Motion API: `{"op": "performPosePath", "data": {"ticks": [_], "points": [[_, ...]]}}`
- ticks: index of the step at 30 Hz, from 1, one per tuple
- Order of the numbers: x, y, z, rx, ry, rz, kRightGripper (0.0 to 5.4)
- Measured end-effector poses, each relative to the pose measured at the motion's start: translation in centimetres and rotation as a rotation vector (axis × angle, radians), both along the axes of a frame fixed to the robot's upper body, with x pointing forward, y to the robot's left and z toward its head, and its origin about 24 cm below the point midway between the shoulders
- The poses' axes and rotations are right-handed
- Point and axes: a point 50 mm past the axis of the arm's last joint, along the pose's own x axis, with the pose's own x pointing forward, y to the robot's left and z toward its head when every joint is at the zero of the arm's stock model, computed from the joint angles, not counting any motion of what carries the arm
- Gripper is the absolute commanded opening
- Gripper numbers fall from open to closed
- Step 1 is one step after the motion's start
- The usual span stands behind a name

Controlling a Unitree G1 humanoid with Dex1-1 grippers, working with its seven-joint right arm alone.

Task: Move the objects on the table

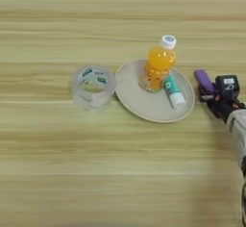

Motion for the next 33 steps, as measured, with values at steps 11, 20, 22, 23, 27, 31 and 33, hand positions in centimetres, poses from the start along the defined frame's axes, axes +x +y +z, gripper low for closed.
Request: {"op": "performPosePath", "data": {"ticks": [11,20,22,23,27,31,33], "points": [[-2.8,-0.1,2.7,-0.031,-0.055,0.048,1.43],[-3.8,1.6,7.8,-0.024,-0.152,0.202,1.43],[-4.1,2.1,8.1,-0.010,-0.149,0.238,1.42],[-4.4,2.5,8.4,0.000,-0.155,0.256,1.42],[-4.7,3.3,9.7,0.018,-0.196,0.303,1.42],[-5.9,4.3,8.7,-0.005,-0.123,0.388,1.42],[-6.3,4.8,7.7,-0.020,-0.063,0.426,1.42]]}}
